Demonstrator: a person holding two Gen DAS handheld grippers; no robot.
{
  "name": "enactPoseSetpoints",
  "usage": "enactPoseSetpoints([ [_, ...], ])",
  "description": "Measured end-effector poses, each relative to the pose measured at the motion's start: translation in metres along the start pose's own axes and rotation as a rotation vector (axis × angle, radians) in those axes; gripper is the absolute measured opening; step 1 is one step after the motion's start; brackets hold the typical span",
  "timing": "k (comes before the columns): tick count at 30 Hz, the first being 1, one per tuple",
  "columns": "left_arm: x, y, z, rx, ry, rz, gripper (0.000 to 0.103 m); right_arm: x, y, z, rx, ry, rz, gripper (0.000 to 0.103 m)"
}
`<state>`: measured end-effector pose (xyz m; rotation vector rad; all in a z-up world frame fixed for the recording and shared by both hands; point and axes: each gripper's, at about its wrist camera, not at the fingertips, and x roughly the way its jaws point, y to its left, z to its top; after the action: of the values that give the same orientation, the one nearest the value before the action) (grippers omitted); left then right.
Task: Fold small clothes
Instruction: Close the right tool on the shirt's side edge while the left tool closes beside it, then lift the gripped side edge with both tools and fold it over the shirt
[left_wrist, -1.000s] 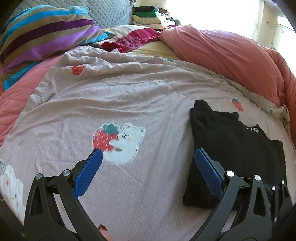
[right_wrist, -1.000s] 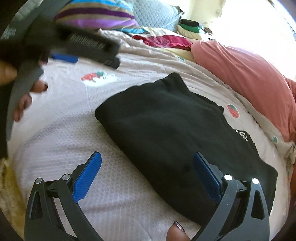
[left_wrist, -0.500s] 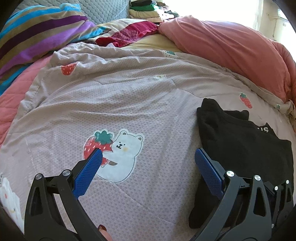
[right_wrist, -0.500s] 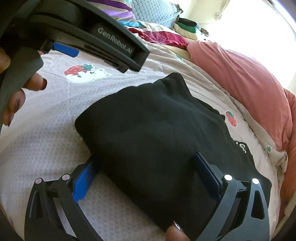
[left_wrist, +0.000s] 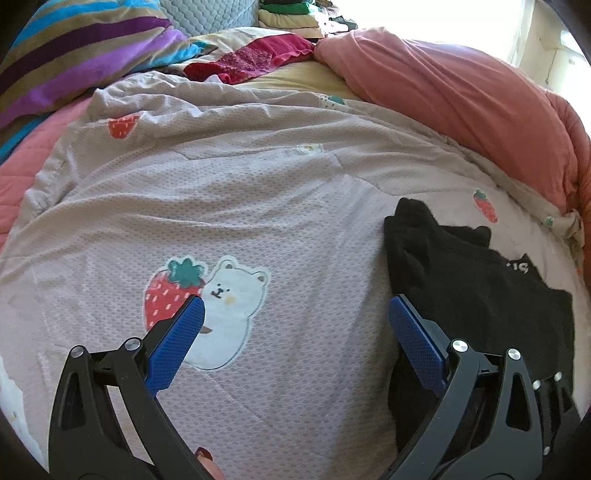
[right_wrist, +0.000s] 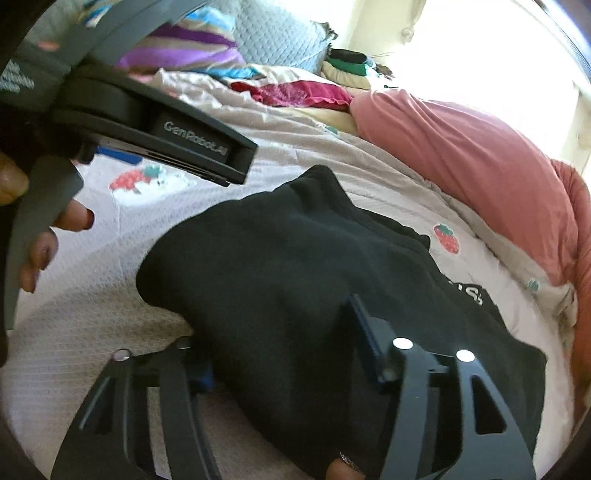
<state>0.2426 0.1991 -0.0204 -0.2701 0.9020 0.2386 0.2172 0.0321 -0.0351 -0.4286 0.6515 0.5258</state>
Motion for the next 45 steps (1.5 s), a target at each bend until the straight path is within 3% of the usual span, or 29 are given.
enactPoseSetpoints([
  [5, 0.002, -0.005, 0.009, -0.037, 0.023, -0.073, 0.093, -0.012, -0.014, -0.004, 0.068, -0.043, 0.039, 0.032],
  [12, 0.025, -0.012, 0.016, -0.185, 0.132, -0.328, 0.093, -0.023, -0.026, -0.009, 0.124, -0.083, 0.088, 0.023],
  [18, 0.036, -0.032, 0.016, -0.227, 0.201, -0.425, 0.093, -0.036, -0.035, -0.014, 0.145, -0.124, 0.105, 0.018],
  [23, 0.035, -0.056, 0.016, -0.210, 0.218, -0.459, 0.087, -0.050, -0.042, -0.023, 0.160, -0.157, 0.109, 0.016],
  [27, 0.028, -0.077, 0.017, -0.159, 0.232, -0.471, 0.044, -0.058, -0.048, -0.027, 0.169, -0.171, 0.110, 0.015],
  [30, 0.018, -0.096, 0.018, -0.105, 0.211, -0.451, 0.028, -0.064, -0.055, -0.030, 0.187, -0.185, 0.103, 0.014],
  [33, 0.003, -0.113, 0.018, -0.052, 0.183, -0.435, 0.024, -0.071, -0.065, -0.035, 0.215, -0.200, 0.100, 0.014],
  [45, -0.048, -0.188, 0.015, 0.123, 0.095, -0.393, 0.024, -0.114, -0.109, -0.065, 0.326, -0.267, 0.081, 0.012],
])
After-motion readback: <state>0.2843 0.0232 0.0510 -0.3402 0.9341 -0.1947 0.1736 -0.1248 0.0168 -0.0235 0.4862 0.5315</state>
